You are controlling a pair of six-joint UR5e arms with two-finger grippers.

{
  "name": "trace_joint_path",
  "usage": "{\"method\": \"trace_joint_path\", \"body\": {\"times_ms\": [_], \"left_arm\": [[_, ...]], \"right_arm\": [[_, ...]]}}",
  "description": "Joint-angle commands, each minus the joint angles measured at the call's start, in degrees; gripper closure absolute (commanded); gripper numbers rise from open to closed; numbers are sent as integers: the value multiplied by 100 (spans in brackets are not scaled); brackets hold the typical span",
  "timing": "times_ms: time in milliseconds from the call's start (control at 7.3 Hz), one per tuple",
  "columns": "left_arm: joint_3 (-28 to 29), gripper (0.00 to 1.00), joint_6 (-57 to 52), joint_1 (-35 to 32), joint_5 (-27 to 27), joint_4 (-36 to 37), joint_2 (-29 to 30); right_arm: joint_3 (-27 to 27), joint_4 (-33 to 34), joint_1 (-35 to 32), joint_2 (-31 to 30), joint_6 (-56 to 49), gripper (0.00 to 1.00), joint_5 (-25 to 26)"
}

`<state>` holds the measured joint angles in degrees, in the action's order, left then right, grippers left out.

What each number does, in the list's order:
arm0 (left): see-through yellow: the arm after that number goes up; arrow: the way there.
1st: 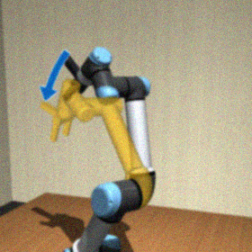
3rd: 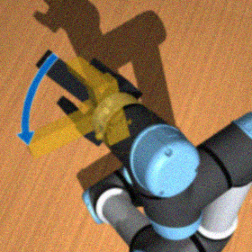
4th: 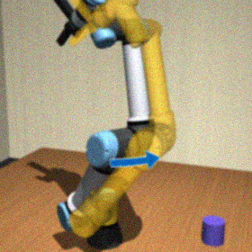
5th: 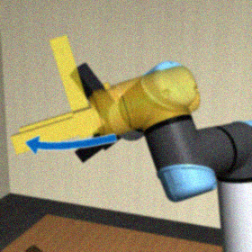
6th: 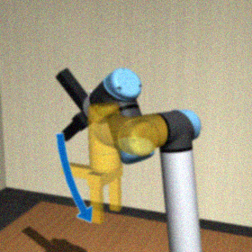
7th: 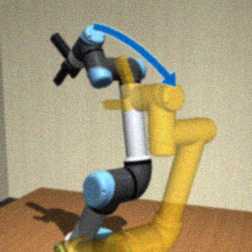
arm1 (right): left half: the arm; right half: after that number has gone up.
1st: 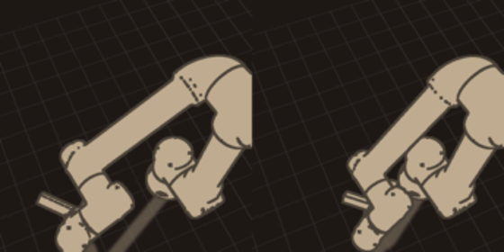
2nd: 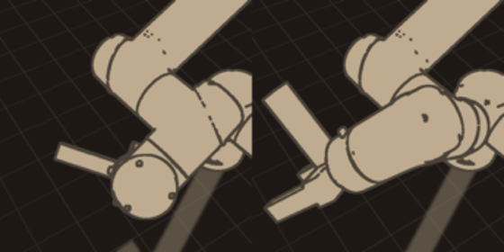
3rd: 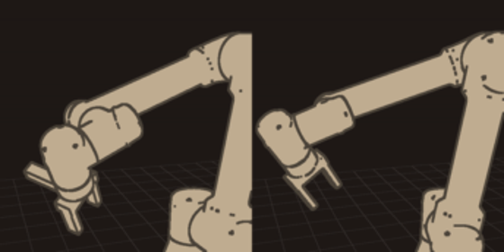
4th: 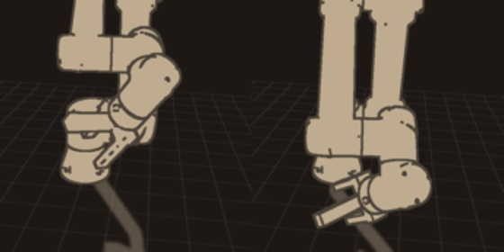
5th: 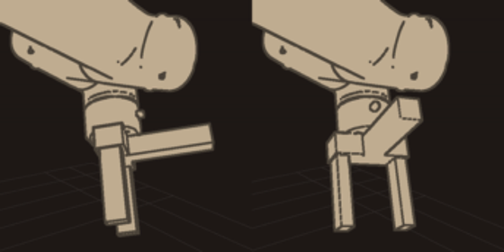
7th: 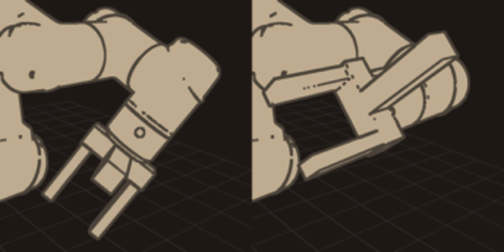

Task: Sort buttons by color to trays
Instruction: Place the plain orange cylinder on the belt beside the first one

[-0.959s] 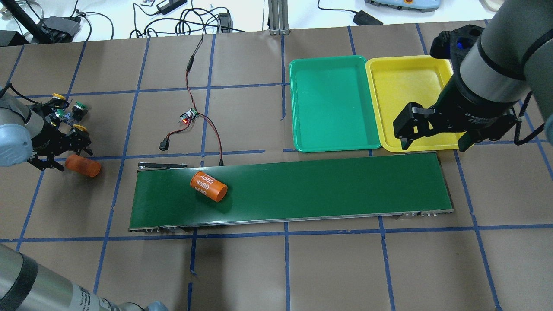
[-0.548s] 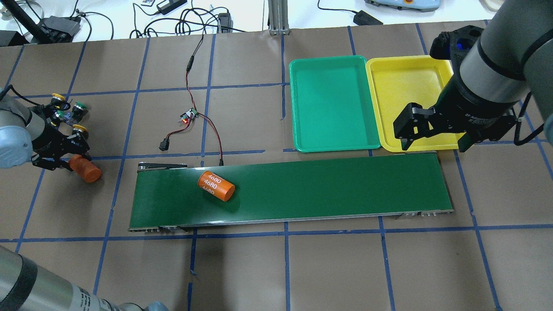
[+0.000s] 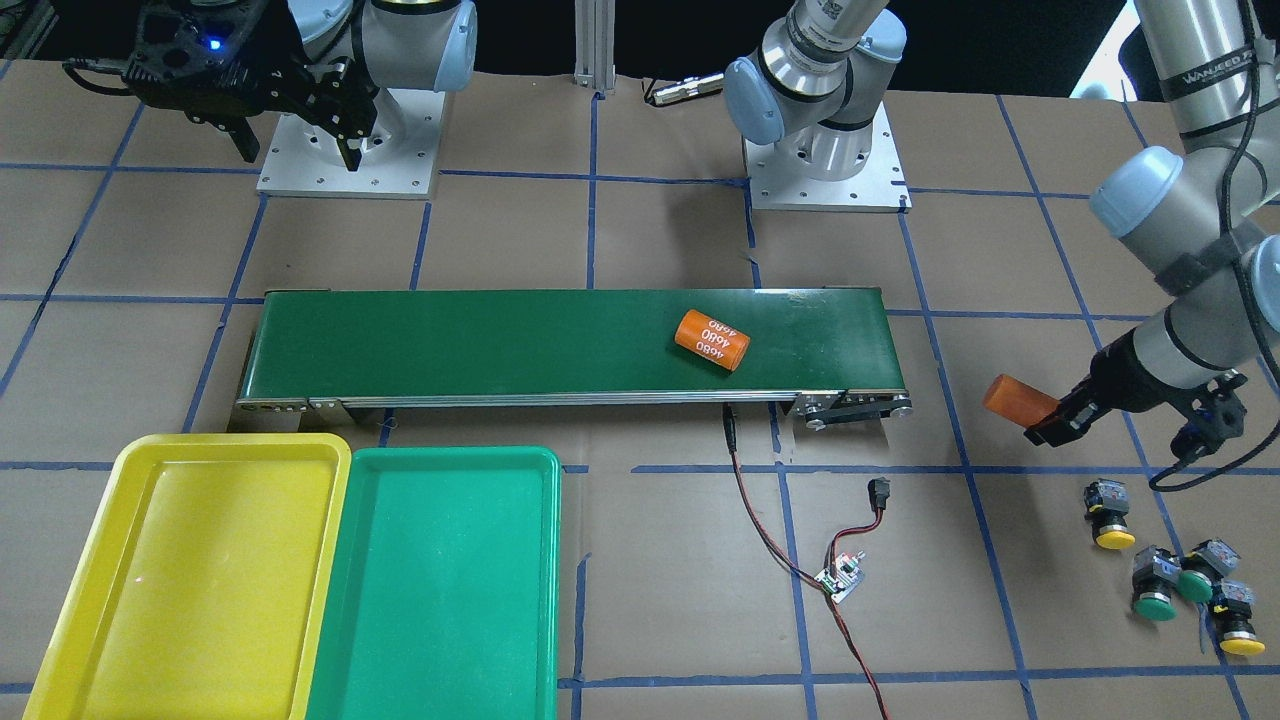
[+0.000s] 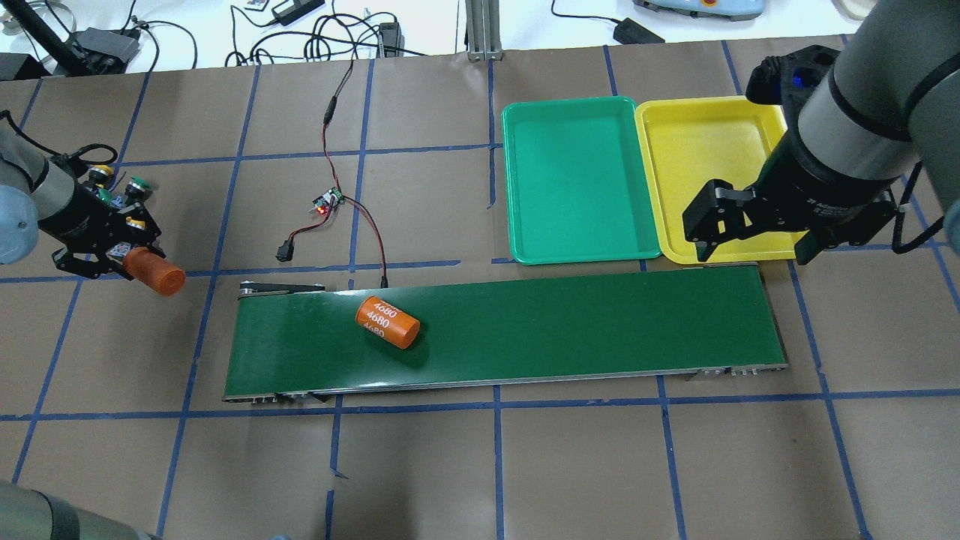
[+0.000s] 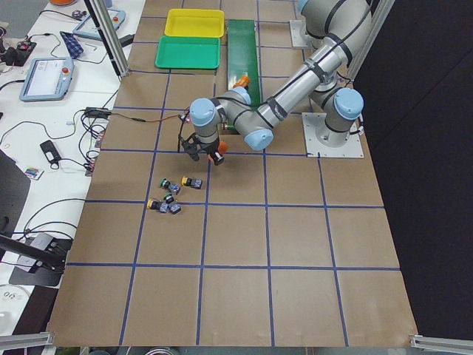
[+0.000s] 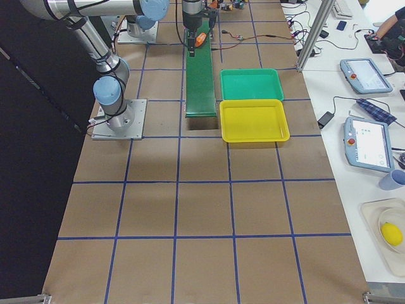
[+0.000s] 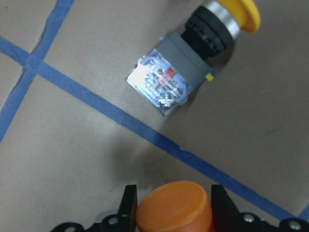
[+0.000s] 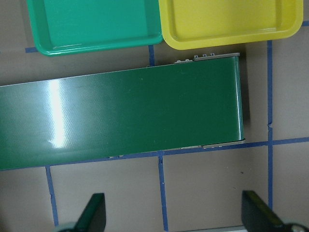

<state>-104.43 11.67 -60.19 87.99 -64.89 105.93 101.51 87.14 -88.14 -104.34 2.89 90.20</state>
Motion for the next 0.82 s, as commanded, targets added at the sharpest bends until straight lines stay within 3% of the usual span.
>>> {"method": "trace_joint_path", "body": {"times_ms": [0, 274, 685], "left_arm": [[-120, 99, 1857, -894, -27, -863, -754], [-908, 99, 3466, -1746, -54, -798, -1178], [-1123, 97, 4701, -2495, -45, -639, -978]], "right_arm": [[0, 40, 42, -7, -16, 0, 33], [0, 49, 42, -7, -34, 0, 33], [9, 31, 42, -7, -51, 0, 33]]}}
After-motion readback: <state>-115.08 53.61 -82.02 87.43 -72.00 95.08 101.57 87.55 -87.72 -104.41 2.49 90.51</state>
